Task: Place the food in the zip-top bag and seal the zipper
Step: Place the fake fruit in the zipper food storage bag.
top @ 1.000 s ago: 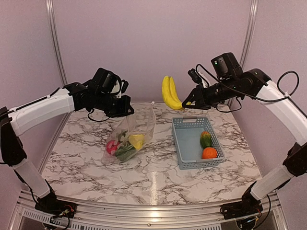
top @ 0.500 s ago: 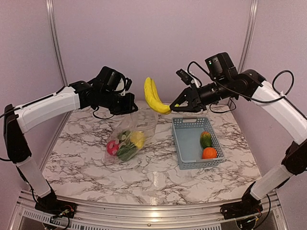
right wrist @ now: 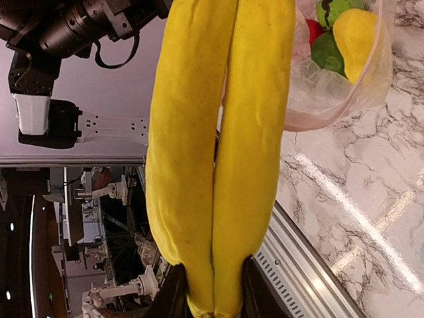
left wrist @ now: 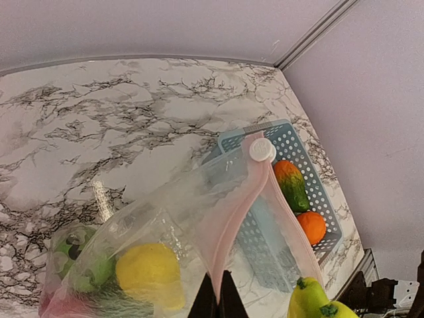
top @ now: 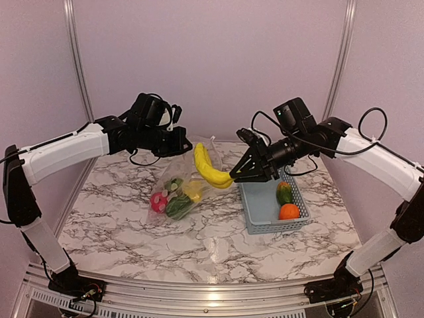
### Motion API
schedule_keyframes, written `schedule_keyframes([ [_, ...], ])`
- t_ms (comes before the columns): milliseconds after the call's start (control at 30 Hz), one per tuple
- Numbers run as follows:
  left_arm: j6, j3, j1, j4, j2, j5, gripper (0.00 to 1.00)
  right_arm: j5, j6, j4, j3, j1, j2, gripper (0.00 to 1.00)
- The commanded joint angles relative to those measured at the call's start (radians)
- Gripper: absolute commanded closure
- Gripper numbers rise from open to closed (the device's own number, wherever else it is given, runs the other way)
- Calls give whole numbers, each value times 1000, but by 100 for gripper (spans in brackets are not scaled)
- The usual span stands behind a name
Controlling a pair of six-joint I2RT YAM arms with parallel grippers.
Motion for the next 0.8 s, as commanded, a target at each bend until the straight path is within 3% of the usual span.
schedule_keyframes([
  [0, 23, -24, -10, 67, -52, -8, 100, -65, 134, 112, -41, 2, -50, 77],
  [233, 134, -33, -65, 80, -67, -35, 100, -143, 447, 373, -207, -50, -84, 77],
  [433, 146, -49, -93, 74, -75, -60, 100, -104, 467, 368, -179, -86, -60, 77],
  [633, 129, -83, -107, 105, -92, -63, 100, -77, 562, 495, -179, -81, -8, 73],
  [767, 119, -80, -109, 111, -98, -69, 100, -48, 541, 465, -105, -65, 48, 56],
])
